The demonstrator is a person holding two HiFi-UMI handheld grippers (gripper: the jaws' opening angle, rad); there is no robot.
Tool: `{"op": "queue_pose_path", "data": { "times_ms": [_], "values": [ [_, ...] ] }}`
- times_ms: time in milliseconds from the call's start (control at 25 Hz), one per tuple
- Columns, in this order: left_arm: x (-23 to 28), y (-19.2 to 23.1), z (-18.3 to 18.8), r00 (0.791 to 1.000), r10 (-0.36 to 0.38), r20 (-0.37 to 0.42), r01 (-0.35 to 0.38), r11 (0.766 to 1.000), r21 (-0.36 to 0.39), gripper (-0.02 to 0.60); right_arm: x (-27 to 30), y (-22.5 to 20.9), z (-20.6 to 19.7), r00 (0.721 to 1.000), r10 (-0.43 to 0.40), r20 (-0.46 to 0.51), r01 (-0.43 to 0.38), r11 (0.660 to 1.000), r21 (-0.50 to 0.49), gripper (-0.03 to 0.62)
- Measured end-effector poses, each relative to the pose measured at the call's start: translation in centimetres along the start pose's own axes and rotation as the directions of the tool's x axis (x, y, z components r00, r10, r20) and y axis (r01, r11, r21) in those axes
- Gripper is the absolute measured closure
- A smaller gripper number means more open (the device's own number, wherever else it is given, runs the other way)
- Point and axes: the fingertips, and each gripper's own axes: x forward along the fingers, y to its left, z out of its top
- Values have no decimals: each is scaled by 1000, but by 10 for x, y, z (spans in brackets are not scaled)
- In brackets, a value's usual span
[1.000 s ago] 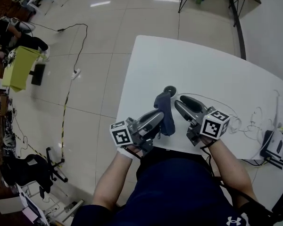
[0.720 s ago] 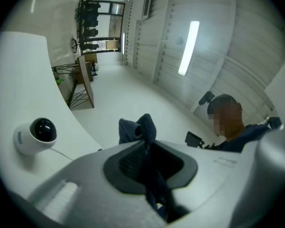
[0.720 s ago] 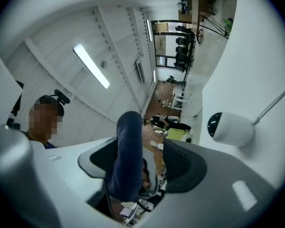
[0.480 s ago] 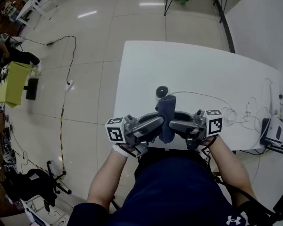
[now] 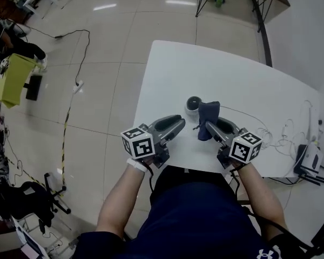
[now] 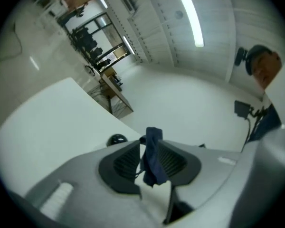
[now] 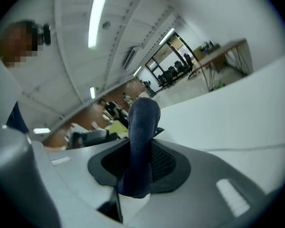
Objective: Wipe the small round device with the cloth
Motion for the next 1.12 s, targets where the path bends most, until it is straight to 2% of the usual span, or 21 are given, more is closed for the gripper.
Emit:
{"op": "queue_pose_path", "data": {
  "times_ms": [40, 80, 120, 160, 240, 320, 360, 440, 520, 600, 680, 840, 920, 1120],
  "values": [
    [1, 13, 6, 997, 73, -17, -72, 996, 50, 471, 3, -13, 4, 995, -94, -20, 92, 990, -107, 477],
    [4, 25, 13, 990, 139, -37, -135, 986, 99, 477, 6, -23, 11, 983, -181, -30, 170, 960, -222, 477],
    [10, 35, 20, 979, 193, -60, -182, 972, 149, 484, 10, -28, 21, 966, -258, -26, 233, 909, -345, 477],
    [17, 42, 26, 969, 233, -86, -213, 957, 196, 493, 14, -29, 33, 946, -324, -8, 282, 835, -473, 477],
    [33, 53, 32, 950, 275, -145, -231, 936, 264, 517, 27, -21, 56, 910, -412, 50, 324, 629, -706, 477],
    [48, 62, 32, 941, 273, -200, -217, 940, 263, 528, 42, -6, 65, 892, -445, 78, 284, 418, -863, 477],
    [52, 66, 31, 940, 261, -220, -207, 948, 241, 526, 49, 1, 61, 890, -450, 71, 241, 333, -912, 476],
    [58, 69, 28, 942, 234, -242, -191, 963, 190, 522, 58, 13, 45, 892, -448, 59, 160, 191, -968, 476],
    [60, 71, 24, 941, 218, -258, -178, 969, 168, 523, 59, 22, 27, 896, -438, 74, 112, 62, -992, 476],
    [59, 75, 20, 935, 219, -279, -176, 969, 172, 522, 59, 25, 10, 897, -432, 94, 83, -45, -996, 476],
    [55, 79, 17, 927, 234, -294, -189, 966, 176, 522, 58, 25, -7, 899, -429, 92, 51, -106, -993, 476],
    [47, 81, 20, 921, 253, -295, -208, 963, 174, 523, 57, 23, -39, 908, -415, 53, -20, -170, -985, 476],
    [48, 79, 18, 918, 254, -305, -201, 960, 197, 522, 60, 16, -57, 910, -414, 25, -52, -175, -983, 476],
    [63, 67, 17, 898, 268, -349, -168, 942, 290, 520, 65, -12, -93, 896, -442, -50, -126, -144, -981, 476]
  ]
}}
